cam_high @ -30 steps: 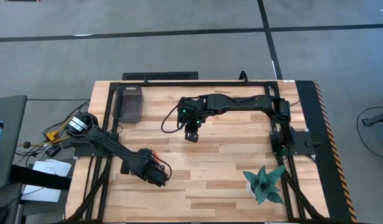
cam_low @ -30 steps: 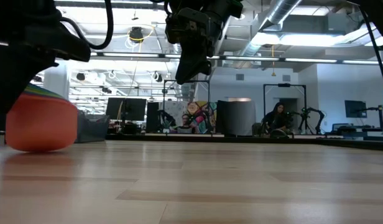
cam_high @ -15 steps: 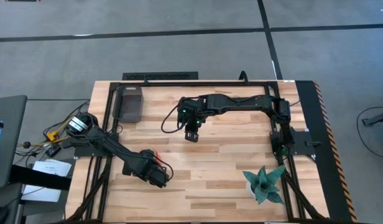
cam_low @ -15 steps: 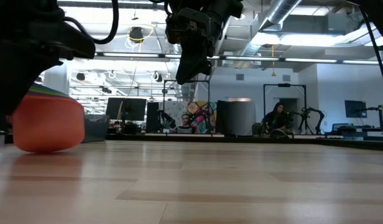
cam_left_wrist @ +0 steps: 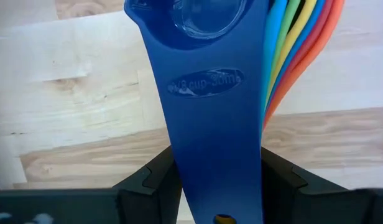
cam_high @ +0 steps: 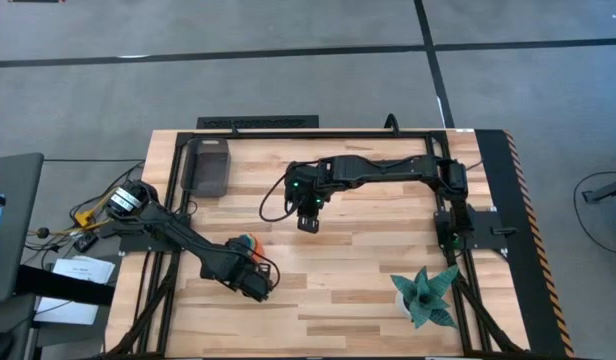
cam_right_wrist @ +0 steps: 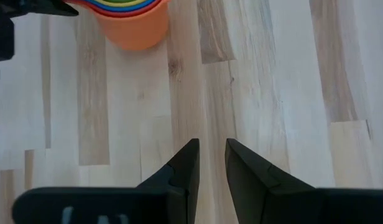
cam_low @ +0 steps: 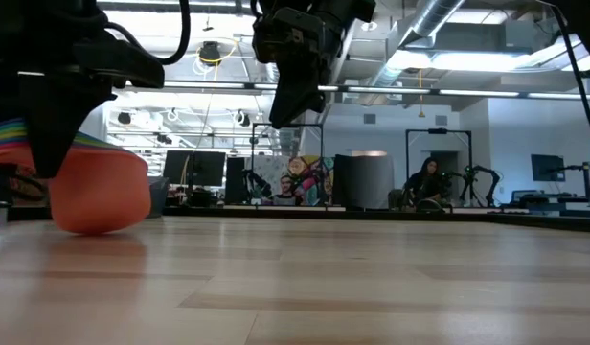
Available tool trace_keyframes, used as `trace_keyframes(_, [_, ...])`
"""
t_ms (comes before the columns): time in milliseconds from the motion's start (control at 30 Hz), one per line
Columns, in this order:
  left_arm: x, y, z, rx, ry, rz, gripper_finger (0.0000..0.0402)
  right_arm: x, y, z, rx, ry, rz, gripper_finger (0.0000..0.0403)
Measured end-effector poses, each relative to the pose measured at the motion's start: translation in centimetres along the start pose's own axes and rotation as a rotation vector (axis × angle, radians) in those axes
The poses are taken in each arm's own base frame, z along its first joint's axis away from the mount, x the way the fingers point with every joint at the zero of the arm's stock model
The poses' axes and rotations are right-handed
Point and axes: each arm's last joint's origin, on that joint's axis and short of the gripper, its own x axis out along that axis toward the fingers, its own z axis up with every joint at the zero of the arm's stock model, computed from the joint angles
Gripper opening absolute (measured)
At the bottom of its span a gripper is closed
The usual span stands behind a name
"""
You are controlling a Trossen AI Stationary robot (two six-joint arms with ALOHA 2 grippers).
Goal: Nest measuring cups in basket
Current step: Put the stacked measuring cups into the black bin
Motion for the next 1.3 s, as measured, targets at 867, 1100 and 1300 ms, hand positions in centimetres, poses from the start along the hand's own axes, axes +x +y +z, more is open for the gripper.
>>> trace_keyframes(867, [1.1, -0.3, -0.6, 0.223, -0.065, 0.006, 0.0124, -0.7, -3.0, 1.6, -0.061, -0.157, -0.024, 0.0103])
trace_keyframes(1100, [1.1, -0.3, -0.5, 0.278, -0.093, 0.0, 0.0123, -0.5, -2.7, 1.4, 0.011, -0.149, 0.082, 0.0103])
trace_keyframes(1300, [1.1, -0.4, -0.4, 0.437, -0.148, -0.011, 0.0123, 2.1, -2.6, -0.2, -0.008, -0.148, 0.252, 0.0105])
